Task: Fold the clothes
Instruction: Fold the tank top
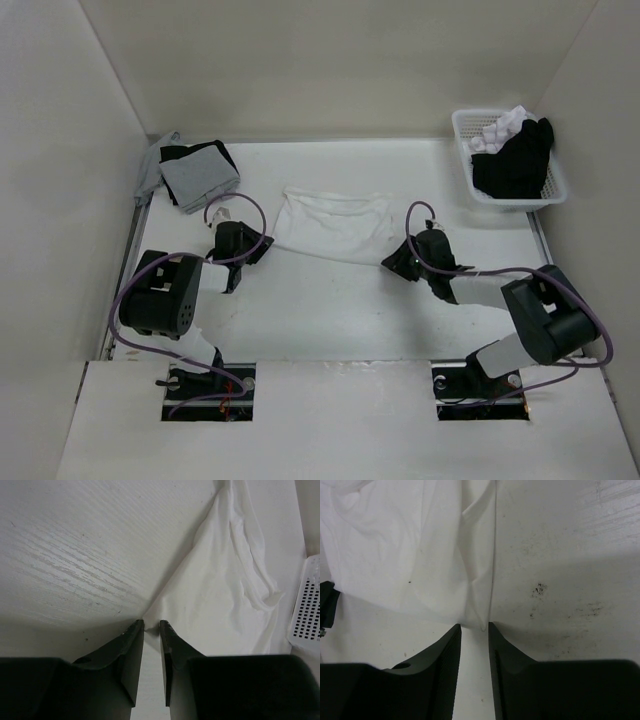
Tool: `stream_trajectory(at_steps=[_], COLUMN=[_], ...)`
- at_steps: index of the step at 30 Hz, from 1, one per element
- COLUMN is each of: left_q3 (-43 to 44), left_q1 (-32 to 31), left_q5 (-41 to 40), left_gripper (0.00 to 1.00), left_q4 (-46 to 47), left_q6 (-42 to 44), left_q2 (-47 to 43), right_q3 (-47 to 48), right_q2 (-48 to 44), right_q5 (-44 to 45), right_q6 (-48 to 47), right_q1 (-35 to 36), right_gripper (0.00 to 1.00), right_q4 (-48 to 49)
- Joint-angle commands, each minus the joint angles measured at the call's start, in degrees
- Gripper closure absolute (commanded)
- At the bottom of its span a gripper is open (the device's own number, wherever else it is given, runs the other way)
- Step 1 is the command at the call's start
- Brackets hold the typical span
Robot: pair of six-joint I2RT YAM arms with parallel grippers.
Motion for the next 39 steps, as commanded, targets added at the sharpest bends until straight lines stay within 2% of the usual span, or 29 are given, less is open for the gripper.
stream_trajectory(at_steps=[1,5,10,14,17,22,26,29,31,34,36,39], left_q3=[0.0,0.5,0.6,-1.1,-2.7,-2.7,2.4,7.3,8.9,8.2,6.3,3.2], left_q1=[0.3,0.2,0.1,-0.1,-0.9,-3.2,-4.7,-5.6,-5.9,-6.0,-6.0,-5.3], left_q5=[-0.9,-0.5,-0.4,0.2,0.2,-2.4,-4.2,-4.8,-4.6,-4.2,-3.9,-4.1], left_gripper=[0.81,0.88,0.95,1.0,1.0,1.0,1.0,1.0,1.0,1.0,1.0,0.99], left_q4=[-3.8,-3.7,-3.6,-3.8,-7.8,-27.0,-45.5,-55.6,-59.2,-60.1,-58.5,-53.7], left_q6=[0.5,0.3,0.2,0.0,0.3,1.8,2.6,3.0,2.9,2.6,2.4,3.1], left_q2=[2.2,2.7,1.8,-4.5,-15.6,-44.7,-65.3,-73.7,-75.8,-75.7,-73.8,-68.4], right_q3=[0.8,0.7,1.5,0.4,-0.8,1.7,7.8,12.4,14.1,14.3,13.6,11.4], right_q2=[1.5,2.0,2.8,-2.6,-12.6,-37.7,-53.2,-59.8,-61.3,-59.3,-56.2,-48.7], right_q5=[-0.7,-0.7,-0.7,0.4,0.8,4.7,10.2,14.8,18.1,21.5,21.3,17.0], right_q6=[1.0,1.3,1.4,0.8,0.3,-2.7,-3.7,-1.8,-0.6,-0.5,-1.2,-4.1], right_q1=[-0.4,-0.5,-0.8,-0.3,1.1,6.0,12.5,19.1,23.6,27.6,28.0,22.3], right_gripper=[0.7,0.76,0.9,0.98,0.99,0.99,0.99,0.99,0.98,0.98,0.97,0.97], right_q4=[2.3,3.3,3.5,4.2,-0.1,-20.1,-37.4,-47.6,-50.8,-50.8,-49.0,-42.1])
